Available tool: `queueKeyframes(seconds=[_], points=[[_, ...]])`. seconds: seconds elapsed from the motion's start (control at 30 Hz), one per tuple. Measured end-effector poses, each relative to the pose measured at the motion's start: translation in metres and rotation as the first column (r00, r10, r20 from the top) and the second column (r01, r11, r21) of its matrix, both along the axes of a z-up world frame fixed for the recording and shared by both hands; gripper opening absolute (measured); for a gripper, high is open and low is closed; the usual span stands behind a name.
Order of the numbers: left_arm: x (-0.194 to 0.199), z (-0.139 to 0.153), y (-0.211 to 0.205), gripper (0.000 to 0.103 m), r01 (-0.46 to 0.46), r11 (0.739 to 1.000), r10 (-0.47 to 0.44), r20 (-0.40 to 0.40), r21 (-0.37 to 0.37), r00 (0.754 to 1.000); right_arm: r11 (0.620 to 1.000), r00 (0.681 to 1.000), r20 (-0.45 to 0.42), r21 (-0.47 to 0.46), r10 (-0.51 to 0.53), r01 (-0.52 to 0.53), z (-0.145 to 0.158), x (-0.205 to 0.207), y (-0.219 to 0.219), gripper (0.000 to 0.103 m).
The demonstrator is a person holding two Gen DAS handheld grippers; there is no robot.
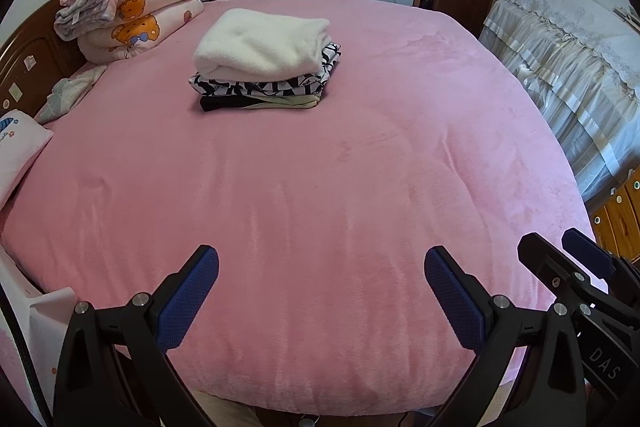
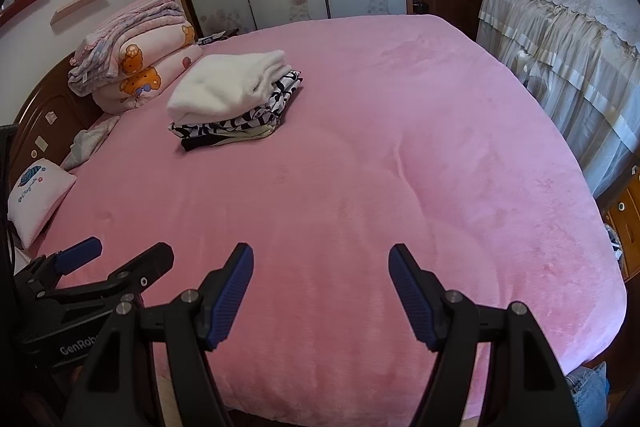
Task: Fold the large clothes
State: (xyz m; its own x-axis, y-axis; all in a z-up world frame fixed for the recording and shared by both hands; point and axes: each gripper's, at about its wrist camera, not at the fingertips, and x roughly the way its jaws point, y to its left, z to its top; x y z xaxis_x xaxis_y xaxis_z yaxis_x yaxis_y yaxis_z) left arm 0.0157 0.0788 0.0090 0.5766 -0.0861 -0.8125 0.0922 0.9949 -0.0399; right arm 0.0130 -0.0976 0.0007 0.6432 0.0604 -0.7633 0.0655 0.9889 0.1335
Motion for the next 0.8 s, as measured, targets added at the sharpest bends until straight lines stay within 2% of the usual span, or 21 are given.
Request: queueKeyframes(seconds=[0.8], points=[[0.0001, 0.0062, 0.0075, 0.102, -0.021, 1.0, 0.021, 0.004, 0.0, 1.0, 0.999, 1.0, 0.017, 0.028, 0.017, -0.018, 0.0034, 0.0014, 0.0064, 0.071]])
